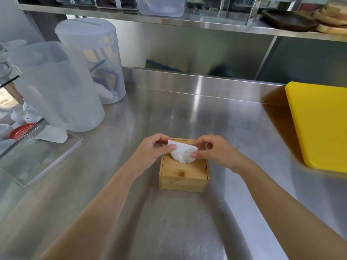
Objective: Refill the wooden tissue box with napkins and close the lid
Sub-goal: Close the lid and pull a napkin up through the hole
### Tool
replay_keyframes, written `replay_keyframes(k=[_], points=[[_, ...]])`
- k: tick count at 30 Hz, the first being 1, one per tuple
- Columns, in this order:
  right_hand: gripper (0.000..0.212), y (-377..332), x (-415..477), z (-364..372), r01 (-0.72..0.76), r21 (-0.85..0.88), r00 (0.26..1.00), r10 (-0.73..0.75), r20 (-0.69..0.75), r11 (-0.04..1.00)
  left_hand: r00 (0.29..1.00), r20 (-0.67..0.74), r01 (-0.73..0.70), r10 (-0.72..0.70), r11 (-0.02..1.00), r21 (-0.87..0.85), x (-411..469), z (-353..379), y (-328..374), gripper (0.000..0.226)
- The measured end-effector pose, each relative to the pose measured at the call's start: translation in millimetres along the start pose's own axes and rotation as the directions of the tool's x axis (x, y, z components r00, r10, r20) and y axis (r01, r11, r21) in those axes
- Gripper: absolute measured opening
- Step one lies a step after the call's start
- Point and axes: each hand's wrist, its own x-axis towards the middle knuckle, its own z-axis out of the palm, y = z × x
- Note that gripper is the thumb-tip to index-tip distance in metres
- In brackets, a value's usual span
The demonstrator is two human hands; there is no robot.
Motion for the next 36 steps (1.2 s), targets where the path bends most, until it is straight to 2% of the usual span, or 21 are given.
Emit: replay_keyframes(k=[2,5,8,15,19,22,24,26,27,29,31,36], points=[[0.024,3,1,6,0.014,-0.068,0.999,-0.012,0.035,0.998,0.999,0.044,0.006,-0.013,0.99,0.143,1,3,-2,0.017],[0.017,5,-1,9,0.026,0.046,1.0,-0.027,0.01,0.999,1.0,0.028,-0.015,0.009,0.979,0.201,3,5,-2,0.02],[0.015,6,-5,12,0.044,0.161,0.999,-0.038,-0.039,0.986,1.0,0.026,-0.014,0.009,0.984,0.18,1,4,-3,0.018],[0.013,13,-4,23,0.086,0.292,0.987,-0.041,-0.158,0.952,0.999,0.044,-0.009,0.004,0.992,0.124,2,0,-12,0.023],[0.008,16,-4,22,0.066,0.392,0.992,-0.019,-0.122,0.918,0.996,0.08,-0.036,0.033,0.999,0.034,1,0,-11,0.021],[0.015,18,-3,19,0.056,0.42,0.992,-0.003,-0.125,0.906,0.999,0.042,-0.01,0.013,0.997,-0.074,1,2,-10,0.016],[0.015,18,-4,19,0.06,0.435,0.991,-0.001,-0.134,0.898,1.0,0.006,-0.006,0.007,0.995,-0.103,1,3,-7,0.012],[0.014,19,-5,21,0.058,0.462,0.991,0.006,-0.136,0.885,0.999,0.039,0.005,-0.002,0.995,-0.1,1,4,-5,0.009],[0.013,18,-5,21,0.053,0.479,0.991,0.012,-0.13,0.876,0.995,0.098,0.012,-0.006,0.998,-0.058,1,5,-4,0.016],[0.011,16,-5,19,0.036,0.492,0.995,0.017,-0.102,0.87,0.979,0.198,0.004,-0.039,0.984,0.176,6,7,-7,0.035],[0.01,15,-5,16,0.018,0.482,0.997,0.022,-0.077,0.876,0.97,0.227,-0.006,-0.091,0.918,0.395,12,11,-9,0.046],[0.013,16,-5,16,0.0,0.458,0.996,0.04,-0.077,0.889,0.959,0.264,-0.061,-0.105,0.83,0.555,18,15,4,0.025]])
